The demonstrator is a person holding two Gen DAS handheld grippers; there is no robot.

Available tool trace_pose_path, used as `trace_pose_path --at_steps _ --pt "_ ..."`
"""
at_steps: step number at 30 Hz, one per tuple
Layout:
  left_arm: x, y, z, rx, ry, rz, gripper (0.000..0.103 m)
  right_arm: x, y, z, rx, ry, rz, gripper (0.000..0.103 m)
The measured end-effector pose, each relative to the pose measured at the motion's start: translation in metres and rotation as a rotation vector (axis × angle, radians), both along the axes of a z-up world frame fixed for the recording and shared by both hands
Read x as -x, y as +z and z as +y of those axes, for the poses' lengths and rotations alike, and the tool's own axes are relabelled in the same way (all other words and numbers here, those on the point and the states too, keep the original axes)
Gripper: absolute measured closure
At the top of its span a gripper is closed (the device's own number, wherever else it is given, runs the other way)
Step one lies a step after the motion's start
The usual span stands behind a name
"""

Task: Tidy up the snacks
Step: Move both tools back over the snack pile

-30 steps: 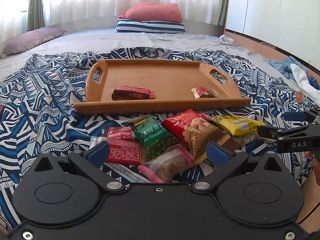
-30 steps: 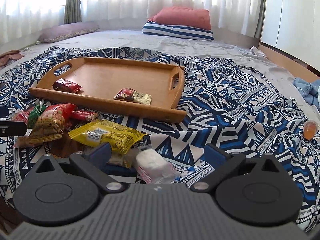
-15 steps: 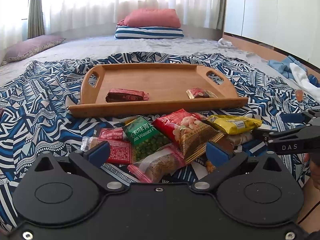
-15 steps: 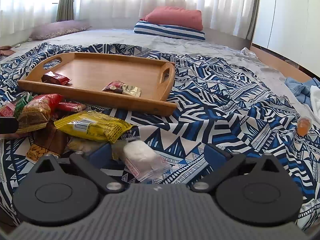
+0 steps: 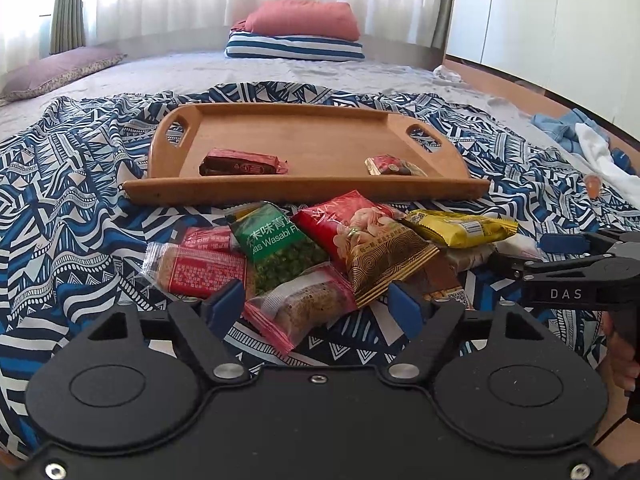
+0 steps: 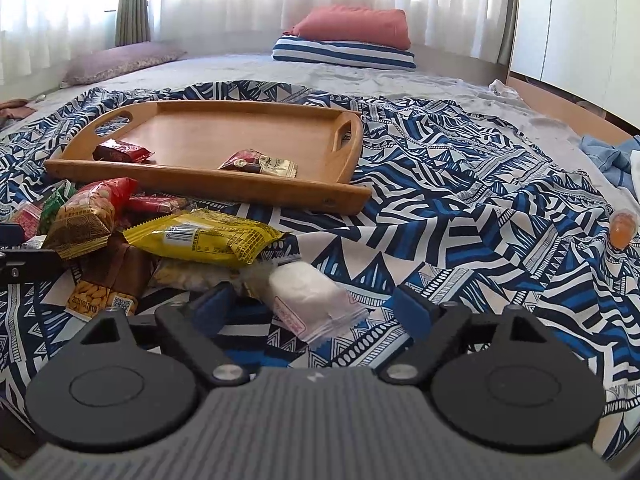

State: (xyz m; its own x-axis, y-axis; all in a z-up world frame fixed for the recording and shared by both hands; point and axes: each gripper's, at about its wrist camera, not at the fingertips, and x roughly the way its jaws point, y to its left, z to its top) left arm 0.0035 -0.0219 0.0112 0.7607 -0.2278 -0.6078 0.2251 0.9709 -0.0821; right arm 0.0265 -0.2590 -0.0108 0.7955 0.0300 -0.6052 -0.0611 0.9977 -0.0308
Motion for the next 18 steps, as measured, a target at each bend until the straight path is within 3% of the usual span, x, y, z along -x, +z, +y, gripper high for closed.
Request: trace_pose_path --at_steps 5,6,7,9,18 --pt "-0.002 -0.003 -0.001 -0.005 0.002 0.007 0.031 -0.001 0.000 0.001 -0.022 -0.002 0.004 0.022" --pt "-0.002 -0.003 -0.001 -0.005 0.006 0.010 0.034 -0.001 0.000 0.001 -0.025 0.000 0.003 0.023" --pt "-0.002 -0.003 -0.002 -0.005 0.009 0.013 0.045 -0.001 0.001 0.002 -0.026 0.000 0.002 0.026" --pt "-0.001 0.000 -0.002 -0.006 0.004 0.013 0.050 0.000 0.001 0.003 -0.027 0.004 0.001 0.031" --pt "0.009 0.010 -0.002 -0.010 -0.011 0.024 0.056 0.006 0.004 0.007 -0.034 -0.003 0.001 0.049"
